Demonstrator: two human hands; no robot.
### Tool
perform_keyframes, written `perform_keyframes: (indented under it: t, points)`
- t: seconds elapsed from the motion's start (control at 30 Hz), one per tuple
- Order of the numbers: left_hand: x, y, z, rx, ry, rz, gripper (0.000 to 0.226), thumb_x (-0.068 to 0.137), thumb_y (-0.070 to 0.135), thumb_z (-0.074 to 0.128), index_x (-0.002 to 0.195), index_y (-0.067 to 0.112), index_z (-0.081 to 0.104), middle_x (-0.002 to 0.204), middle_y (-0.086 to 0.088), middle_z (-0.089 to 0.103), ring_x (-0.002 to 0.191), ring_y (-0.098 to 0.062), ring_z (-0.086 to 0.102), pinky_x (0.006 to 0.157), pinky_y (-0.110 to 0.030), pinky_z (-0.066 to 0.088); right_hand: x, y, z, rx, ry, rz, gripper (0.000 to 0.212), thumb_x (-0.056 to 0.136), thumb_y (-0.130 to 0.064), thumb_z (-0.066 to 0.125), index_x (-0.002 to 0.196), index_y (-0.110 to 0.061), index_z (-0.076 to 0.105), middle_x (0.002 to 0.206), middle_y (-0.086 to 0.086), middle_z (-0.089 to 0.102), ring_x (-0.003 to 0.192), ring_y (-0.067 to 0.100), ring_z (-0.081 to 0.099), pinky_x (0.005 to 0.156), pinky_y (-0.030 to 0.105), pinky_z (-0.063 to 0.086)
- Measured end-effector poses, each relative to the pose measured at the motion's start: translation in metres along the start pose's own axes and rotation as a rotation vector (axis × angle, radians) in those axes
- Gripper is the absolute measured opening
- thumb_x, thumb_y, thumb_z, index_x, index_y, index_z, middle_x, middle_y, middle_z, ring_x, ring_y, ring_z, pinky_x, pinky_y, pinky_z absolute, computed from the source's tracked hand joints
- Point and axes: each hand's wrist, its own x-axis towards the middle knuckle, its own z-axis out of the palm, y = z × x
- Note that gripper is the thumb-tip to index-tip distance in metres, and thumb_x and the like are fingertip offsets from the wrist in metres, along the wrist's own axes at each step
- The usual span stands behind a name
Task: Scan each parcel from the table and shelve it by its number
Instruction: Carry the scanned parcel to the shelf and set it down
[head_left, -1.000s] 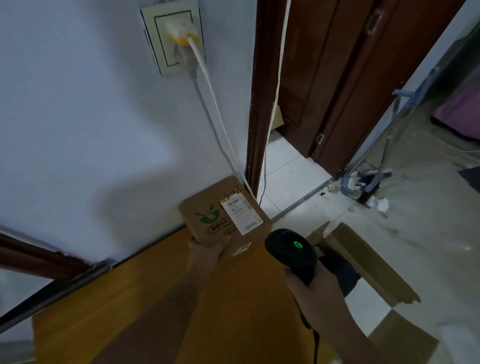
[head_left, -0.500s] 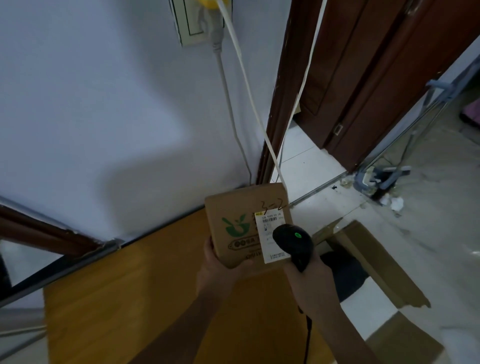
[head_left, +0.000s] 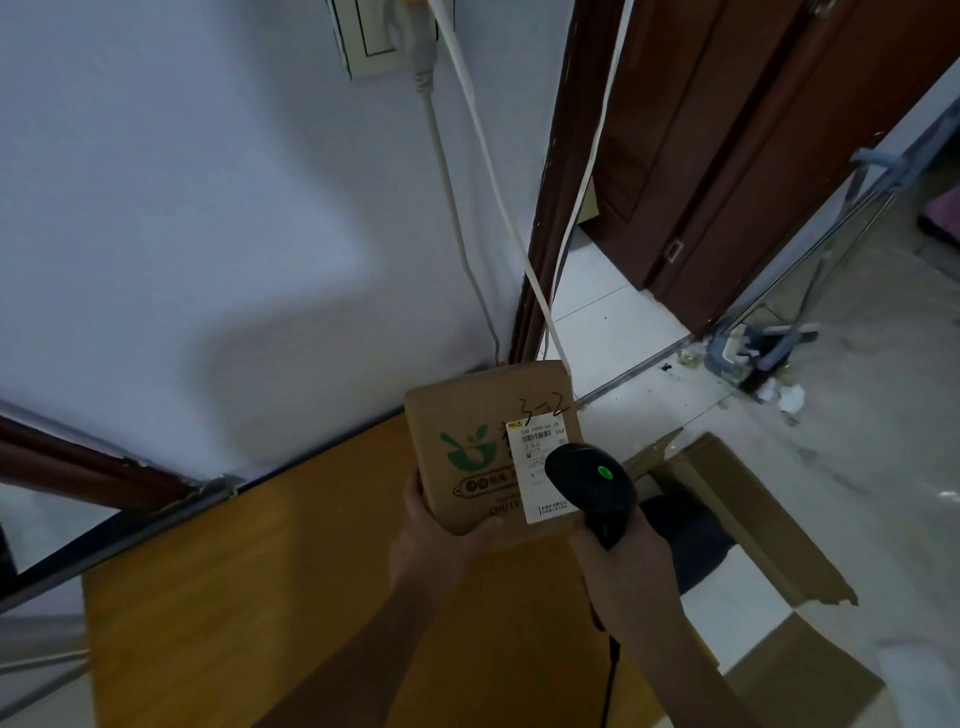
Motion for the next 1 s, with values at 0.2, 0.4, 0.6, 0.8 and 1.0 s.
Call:
perform_keyframes:
  t: [0.2,0.4,0.6,0.8,1.0]
  points:
    - [-0.005,-0.001,0.001,-0.009,0.002,0.003,0.135,0.06,0.071,0.089,0.161,0.04,0.006,0.139,0.01,0.061,0.115,-0.021,0.067,0.081,-0.032,0.06,0.001,0.008,-0.001,-0.001,-0.005,0.008,0.013,0.092,-0.017,0.066,0.085,-0.023,0.057,0.056,0.006,0.06,0.047,0.015,0.058,0.05,0.029,0.052]
    - [-0.008,-0.005,0.005,-0.065,0.011,-0.004,0.134,0.056,0.067,0.093,0.159,0.043,0.011,0.133,0.017,0.059,0.107,-0.012,0.063,0.08,-0.035,0.062,0.005,0.015,-0.007,0.149,-0.049,0.073,0.022,0.092,-0.014,0.067,0.11,-0.025,0.06,0.08,0.004,0.073,0.06,0.014,0.071,0.051,0.019,0.054]
    - [-0.005,-0.009,0.006,-0.081,0.0,0.01,0.137,0.051,0.07,0.092,0.159,0.043,0.012,0.14,0.016,0.056,0.115,-0.012,0.062,0.084,-0.036,0.061,0.032,0.036,-0.015,0.142,-0.083,0.064,0.043,0.09,-0.012,0.069,0.127,-0.025,0.053,0.107,-0.004,0.07,0.088,0.012,0.069,0.062,0.019,0.056]
    - [0.0,-0.013,0.01,-0.182,-0.027,-0.037,0.136,0.051,0.066,0.095,0.159,0.047,0.015,0.134,0.017,0.06,0.112,-0.011,0.066,0.084,-0.037,0.064,0.056,0.052,-0.013,0.069,-0.283,0.162,0.036,0.088,-0.019,0.068,0.123,-0.022,0.059,0.1,0.0,0.071,0.084,0.011,0.066,0.067,0.023,0.047]
    - [0.004,-0.006,0.008,-0.18,-0.069,-0.057,0.129,0.062,0.058,0.095,0.164,0.033,0.02,0.132,0.009,0.063,0.107,-0.013,0.062,0.08,-0.026,0.058,0.051,0.048,-0.005,0.063,-0.279,0.144,0.027,0.088,-0.02,0.068,0.114,-0.022,0.061,0.093,-0.002,0.068,0.086,0.015,0.065,0.071,0.027,0.047]
